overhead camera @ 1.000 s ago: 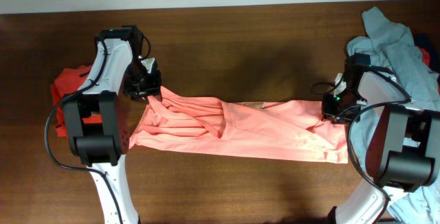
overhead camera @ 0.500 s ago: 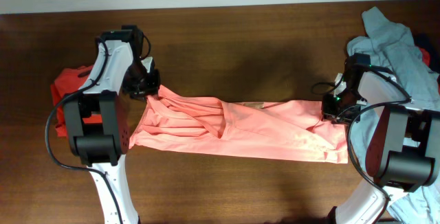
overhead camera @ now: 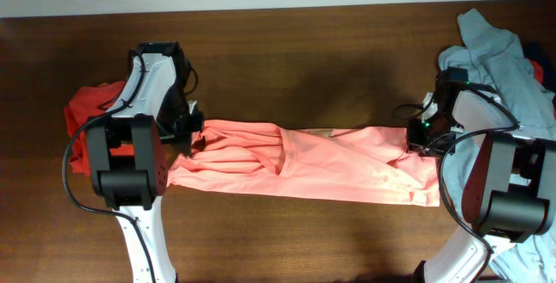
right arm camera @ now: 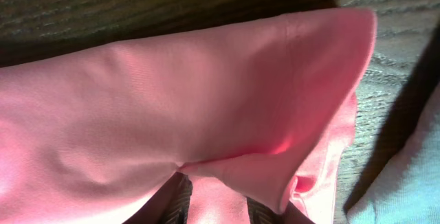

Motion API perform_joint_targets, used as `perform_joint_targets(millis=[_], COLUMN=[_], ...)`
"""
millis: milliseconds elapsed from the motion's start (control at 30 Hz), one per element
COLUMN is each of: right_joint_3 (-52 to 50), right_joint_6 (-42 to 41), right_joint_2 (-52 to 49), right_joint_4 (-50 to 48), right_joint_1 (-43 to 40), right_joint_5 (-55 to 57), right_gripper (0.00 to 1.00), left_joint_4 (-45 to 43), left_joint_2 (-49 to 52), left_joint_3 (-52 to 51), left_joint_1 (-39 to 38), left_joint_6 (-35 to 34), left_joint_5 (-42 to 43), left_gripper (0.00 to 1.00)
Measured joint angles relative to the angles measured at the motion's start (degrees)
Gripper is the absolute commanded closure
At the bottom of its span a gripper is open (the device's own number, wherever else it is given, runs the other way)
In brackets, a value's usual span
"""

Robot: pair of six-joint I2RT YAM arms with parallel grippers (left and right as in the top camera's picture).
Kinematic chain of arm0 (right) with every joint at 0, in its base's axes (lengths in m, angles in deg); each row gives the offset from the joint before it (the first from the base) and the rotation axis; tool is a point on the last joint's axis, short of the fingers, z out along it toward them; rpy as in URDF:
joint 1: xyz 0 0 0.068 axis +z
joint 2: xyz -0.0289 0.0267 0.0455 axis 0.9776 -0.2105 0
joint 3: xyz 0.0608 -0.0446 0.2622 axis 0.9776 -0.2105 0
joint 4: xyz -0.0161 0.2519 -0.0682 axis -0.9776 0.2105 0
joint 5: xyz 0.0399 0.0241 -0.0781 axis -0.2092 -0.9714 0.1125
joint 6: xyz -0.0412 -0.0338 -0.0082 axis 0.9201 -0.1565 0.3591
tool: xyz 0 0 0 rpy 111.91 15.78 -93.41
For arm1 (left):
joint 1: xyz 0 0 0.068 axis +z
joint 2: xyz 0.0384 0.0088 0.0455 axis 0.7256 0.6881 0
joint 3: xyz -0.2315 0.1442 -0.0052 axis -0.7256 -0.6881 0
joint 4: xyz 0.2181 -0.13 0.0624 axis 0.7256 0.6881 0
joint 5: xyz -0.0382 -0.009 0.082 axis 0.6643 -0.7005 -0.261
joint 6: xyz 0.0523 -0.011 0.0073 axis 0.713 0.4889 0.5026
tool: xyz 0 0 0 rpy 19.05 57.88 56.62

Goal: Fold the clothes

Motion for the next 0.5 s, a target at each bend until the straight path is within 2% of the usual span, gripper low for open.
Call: perform_joint_targets(millis=[200,267,300,500], right_joint_3=[0.0,0.0,0.0,0.0], right_joint_6=[0.0,0.0,0.1,0.1], right_joint_2=[0.0,0.0,0.0,0.0], right_joint_4=[0.0,0.0,0.0,0.0], right_joint_1=[0.0,0.0,0.0,0.0], right_joint_5=[0.0,0.0,0.0,0.0], right_gripper=[0.67,0.67,0.67,0.67], left_joint_4=[1.5,1.5,1.5,-1.6], left_joint_2=[0.0,0.0,0.0,0.0], left_joint_3=[0.0,0.0,0.0,-3.3], left_joint_1=[0.0,0.0,0.0,-0.3], left_joint_6=[-2.6,-2.9,-3.2,-3.7], left_joint_5=[-6.5,-7.2,-7.6,-8.1], left_gripper=[0.92,0.84,0.77,0.59])
